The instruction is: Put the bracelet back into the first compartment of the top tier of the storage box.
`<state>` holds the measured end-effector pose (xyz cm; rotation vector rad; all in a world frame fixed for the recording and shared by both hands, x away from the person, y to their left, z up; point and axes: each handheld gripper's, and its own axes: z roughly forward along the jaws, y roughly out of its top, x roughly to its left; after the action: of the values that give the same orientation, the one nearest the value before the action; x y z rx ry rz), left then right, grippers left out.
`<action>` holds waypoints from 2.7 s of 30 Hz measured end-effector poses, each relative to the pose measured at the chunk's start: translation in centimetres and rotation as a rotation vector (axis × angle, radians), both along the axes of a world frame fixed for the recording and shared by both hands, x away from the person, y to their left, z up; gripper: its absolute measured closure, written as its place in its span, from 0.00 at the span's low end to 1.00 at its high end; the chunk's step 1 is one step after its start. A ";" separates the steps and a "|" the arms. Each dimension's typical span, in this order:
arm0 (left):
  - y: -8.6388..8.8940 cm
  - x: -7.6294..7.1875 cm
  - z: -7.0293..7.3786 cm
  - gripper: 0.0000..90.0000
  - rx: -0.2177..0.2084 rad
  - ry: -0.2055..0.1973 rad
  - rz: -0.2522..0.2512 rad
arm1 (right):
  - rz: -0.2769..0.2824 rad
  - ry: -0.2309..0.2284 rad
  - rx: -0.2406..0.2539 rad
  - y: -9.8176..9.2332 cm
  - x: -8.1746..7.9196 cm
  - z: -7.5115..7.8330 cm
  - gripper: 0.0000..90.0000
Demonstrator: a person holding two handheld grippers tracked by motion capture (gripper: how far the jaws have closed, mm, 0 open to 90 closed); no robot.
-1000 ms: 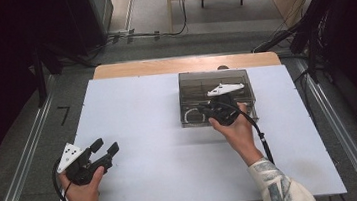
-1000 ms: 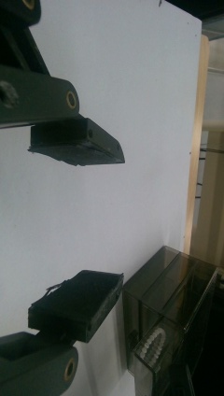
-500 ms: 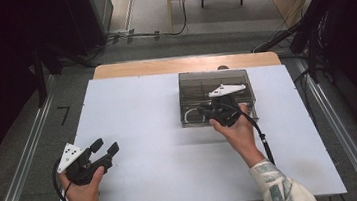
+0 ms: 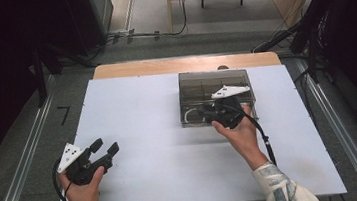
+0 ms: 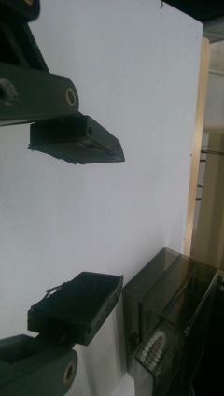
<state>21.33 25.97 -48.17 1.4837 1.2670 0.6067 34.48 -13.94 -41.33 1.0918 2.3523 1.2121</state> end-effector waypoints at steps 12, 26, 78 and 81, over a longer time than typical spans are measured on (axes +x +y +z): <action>-0.1 0.0 0.0 0.37 0.004 0.001 0.006 | -0.028 -0.002 0.012 -1.1 -0.3 0.0 0.54; -0.1 0.0 0.0 0.35 0.010 0.006 0.012 | -0.049 -0.016 0.007 -2.3 -1.0 0.1 0.36; -0.2 0.1 0.0 0.33 0.017 0.009 0.015 | -0.197 -0.064 0.025 -12.1 -4.9 -0.7 0.22; -0.2 0.1 0.0 0.33 0.016 0.008 0.014 | -0.207 -0.068 0.027 -12.8 -5.2 -0.7 0.22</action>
<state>21.41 25.74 -48.16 1.4920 1.2824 0.6222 29.26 -26.76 -42.05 1.2468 2.1184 1.1892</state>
